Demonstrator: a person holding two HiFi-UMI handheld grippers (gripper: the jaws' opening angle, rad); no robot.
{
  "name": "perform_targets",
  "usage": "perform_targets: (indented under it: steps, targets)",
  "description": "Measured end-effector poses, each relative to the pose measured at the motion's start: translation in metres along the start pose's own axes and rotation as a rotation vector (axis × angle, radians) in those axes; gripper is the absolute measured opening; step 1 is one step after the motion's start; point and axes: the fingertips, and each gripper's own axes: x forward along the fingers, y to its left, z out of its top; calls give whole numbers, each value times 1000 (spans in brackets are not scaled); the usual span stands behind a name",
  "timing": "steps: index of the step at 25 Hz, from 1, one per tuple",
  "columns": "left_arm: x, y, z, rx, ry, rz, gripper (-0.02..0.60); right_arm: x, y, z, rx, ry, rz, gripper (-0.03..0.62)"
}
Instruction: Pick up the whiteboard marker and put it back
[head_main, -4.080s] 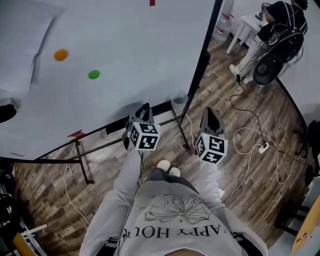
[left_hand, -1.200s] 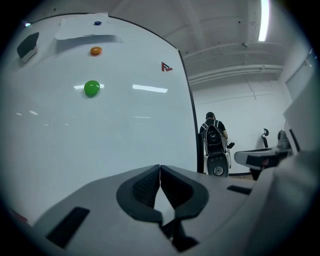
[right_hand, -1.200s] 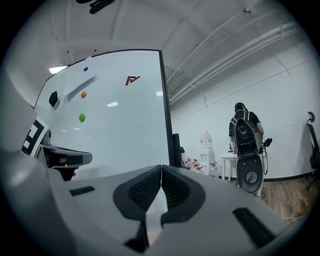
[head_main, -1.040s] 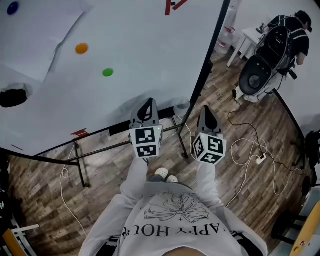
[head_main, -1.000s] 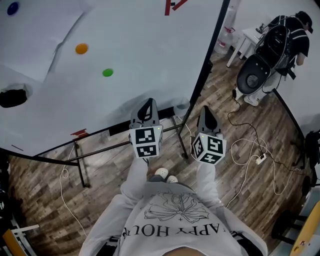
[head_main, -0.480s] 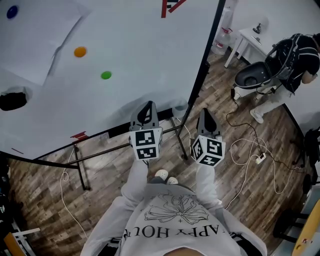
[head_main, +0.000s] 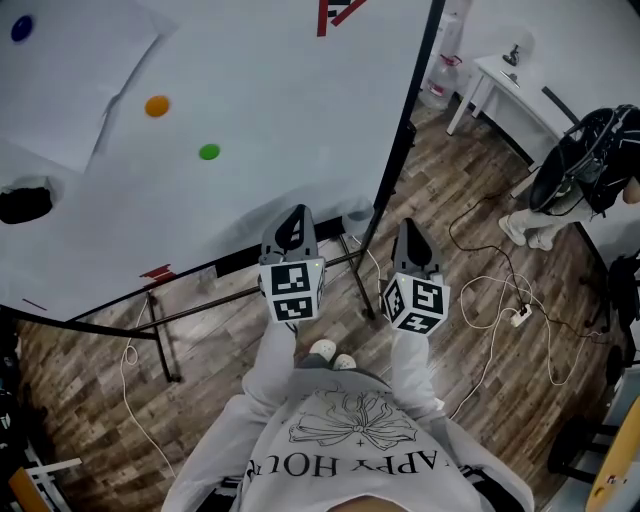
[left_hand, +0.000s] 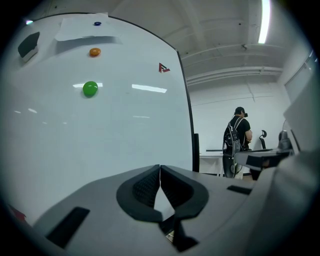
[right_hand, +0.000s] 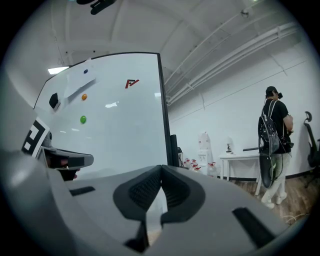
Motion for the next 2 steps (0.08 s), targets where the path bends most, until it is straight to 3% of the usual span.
perform_targets:
  steps: [2]
  targets:
    - [-1, -1, 0, 1, -2, 0, 8, -1, 1, 0, -3, -2, 1, 3]
